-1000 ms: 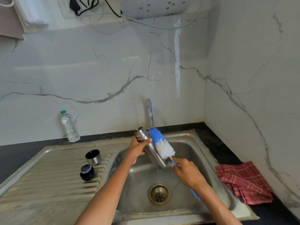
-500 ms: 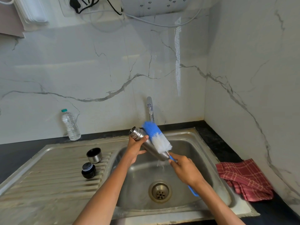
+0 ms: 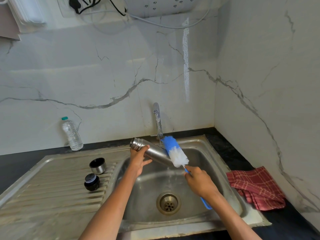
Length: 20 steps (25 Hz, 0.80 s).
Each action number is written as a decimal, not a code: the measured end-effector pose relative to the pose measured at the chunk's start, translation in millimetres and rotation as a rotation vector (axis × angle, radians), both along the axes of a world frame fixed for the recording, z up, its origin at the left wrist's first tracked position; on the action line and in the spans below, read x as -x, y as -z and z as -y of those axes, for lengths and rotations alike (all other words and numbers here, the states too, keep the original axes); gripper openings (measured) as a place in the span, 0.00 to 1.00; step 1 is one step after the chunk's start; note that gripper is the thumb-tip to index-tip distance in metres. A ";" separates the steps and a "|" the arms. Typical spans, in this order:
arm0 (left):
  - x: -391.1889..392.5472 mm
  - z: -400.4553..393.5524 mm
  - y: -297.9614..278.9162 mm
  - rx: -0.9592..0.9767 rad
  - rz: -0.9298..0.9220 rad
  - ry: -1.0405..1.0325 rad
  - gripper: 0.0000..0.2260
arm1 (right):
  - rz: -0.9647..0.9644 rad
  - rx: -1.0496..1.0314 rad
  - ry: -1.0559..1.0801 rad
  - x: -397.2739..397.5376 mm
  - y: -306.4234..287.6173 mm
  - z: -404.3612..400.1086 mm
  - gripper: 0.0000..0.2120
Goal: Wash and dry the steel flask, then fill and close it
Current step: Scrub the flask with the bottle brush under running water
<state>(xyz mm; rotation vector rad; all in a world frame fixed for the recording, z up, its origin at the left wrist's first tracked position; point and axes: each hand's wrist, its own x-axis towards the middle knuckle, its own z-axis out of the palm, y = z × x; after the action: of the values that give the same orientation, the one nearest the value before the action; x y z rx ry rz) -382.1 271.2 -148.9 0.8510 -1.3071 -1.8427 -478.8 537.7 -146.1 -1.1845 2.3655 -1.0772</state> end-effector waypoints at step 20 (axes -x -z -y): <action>4.8 -19.8 0.2 0.034 -0.057 -0.026 0.25 | -0.099 0.019 -0.030 -6.6 1.0 4.7 0.11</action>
<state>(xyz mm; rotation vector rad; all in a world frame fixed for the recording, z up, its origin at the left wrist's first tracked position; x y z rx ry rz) -386.9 291.0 -149.1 0.7879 -1.2823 -1.8068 -472.2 533.0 -147.1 -1.3038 2.4079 -1.0566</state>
